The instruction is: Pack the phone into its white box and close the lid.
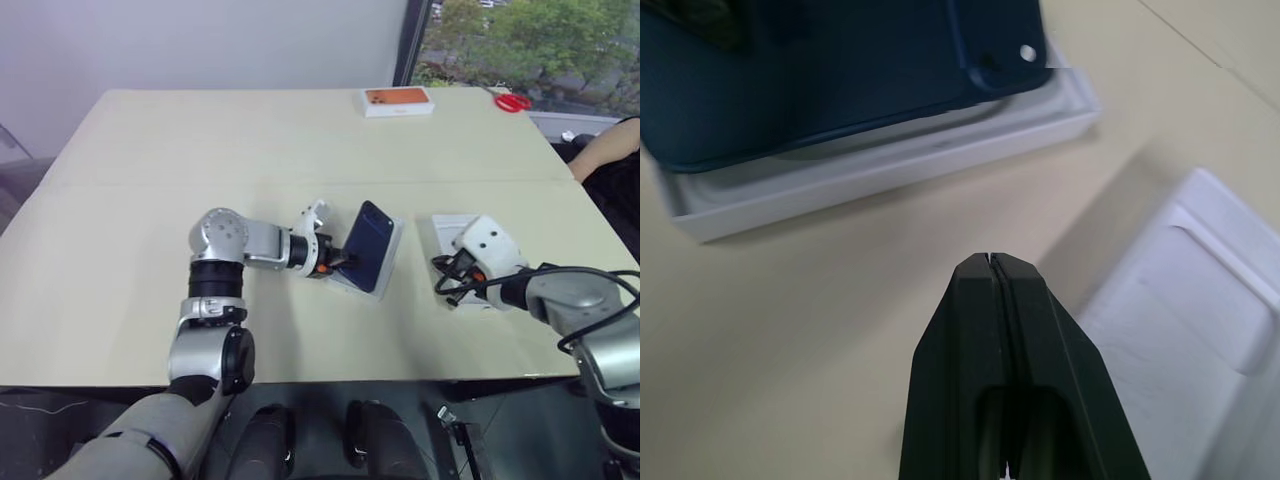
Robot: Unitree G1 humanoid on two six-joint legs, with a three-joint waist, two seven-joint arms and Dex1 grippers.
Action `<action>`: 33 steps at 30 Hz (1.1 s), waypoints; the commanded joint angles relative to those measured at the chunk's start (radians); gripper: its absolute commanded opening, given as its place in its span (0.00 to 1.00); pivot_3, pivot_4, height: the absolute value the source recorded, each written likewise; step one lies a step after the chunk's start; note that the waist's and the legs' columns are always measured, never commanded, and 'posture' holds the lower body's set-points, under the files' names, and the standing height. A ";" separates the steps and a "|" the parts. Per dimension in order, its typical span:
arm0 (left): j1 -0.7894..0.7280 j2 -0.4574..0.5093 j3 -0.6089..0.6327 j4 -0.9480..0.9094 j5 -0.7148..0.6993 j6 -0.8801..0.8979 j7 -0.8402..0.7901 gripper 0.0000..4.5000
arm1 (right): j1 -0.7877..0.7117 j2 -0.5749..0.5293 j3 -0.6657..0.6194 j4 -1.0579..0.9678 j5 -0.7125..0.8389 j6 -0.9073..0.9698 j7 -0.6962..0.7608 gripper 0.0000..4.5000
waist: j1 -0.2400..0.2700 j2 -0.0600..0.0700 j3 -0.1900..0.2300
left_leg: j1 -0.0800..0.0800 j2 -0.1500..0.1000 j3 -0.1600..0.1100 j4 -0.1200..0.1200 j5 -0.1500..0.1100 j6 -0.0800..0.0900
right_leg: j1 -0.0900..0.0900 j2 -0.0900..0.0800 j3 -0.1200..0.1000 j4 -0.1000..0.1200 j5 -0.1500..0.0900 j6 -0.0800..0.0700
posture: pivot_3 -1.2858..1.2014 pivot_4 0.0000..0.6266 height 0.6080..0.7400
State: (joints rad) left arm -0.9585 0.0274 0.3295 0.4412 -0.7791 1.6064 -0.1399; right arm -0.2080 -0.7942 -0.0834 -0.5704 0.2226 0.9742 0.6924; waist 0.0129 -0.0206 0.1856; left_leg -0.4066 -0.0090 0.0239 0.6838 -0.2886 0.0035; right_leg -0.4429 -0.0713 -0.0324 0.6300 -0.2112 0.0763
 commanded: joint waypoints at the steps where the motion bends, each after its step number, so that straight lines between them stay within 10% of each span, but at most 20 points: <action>1: -0.044 -0.006 0.009 -0.004 0.004 0.007 -0.036 0.00 | 0.015 -0.018 -0.010 -0.067 0.029 -0.026 0.014 0.00 | 0.000 0.000 0.000 | 0.000 0.000 0.000 0.000 0.000 0.000 | 0.000 0.000 0.000 0.000 0.000 0.000 | 0.52 0.24 1.00; 14: -0.050 -0.014 -0.011 0.024 0.052 -0.015 -0.093 0.00 | 0.012 -0.020 -0.004 -0.070 0.048 -0.021 -0.008 0.00 | 0.000 0.000 0.000 | 0.000 0.000 0.000 0.000 0.000 0.000 | 0.000 0.000 0.000 0.000 0.000 0.000 | 0.52 0.24 1.00; 23: -0.046 0.007 -0.031 -0.003 0.064 -0.005 -0.149 0.96 | 0.008 -0.020 0.001 -0.078 0.055 -0.017 -0.015 0.00 | 0.000 0.000 0.000 | 0.000 0.000 0.000 0.000 0.000 0.000 | 0.000 0.000 0.000 0.000 0.000 0.000 | 0.52 0.24 1.00; 33: -0.036 0.219 -0.102 -0.138 -0.079 0.008 -0.241 0.98 | -0.007 -0.030 0.008 -0.068 0.068 -0.024 -0.016 0.00 | -0.002 0.000 0.000 | 0.001 0.002 0.000 0.000 0.000 0.000 | 0.000 0.002 0.000 0.001 0.000 0.000 | 0.52 0.24 1.00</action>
State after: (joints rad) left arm -0.9826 0.2205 0.2264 0.3492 -0.8077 1.6061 -0.3537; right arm -0.2007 -0.8055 -0.0638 -0.6090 0.2813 0.9650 0.6752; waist 0.0111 -0.0204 0.1854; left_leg -0.4059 -0.0069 0.0238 0.6844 -0.2885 0.0033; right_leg -0.4425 -0.0694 -0.0319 0.6307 -0.2112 0.0762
